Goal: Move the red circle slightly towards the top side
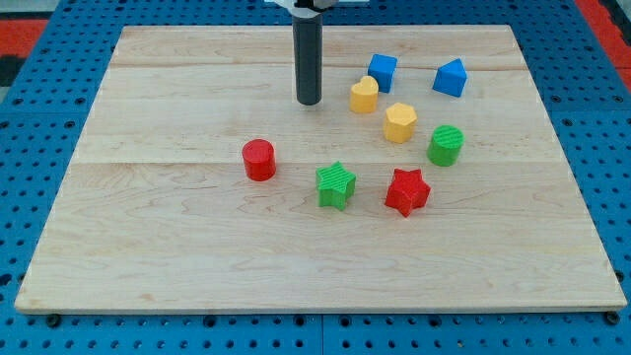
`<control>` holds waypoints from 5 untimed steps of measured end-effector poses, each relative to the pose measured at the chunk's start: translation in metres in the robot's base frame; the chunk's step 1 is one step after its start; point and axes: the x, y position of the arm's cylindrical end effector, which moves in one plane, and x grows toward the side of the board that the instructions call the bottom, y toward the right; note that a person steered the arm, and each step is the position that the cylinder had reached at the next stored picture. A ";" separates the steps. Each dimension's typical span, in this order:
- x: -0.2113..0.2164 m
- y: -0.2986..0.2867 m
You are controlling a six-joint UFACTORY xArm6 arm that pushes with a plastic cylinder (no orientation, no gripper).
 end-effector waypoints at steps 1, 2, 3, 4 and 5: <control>0.002 0.001; 0.025 0.005; 0.058 0.012; 0.104 0.005; 0.120 0.002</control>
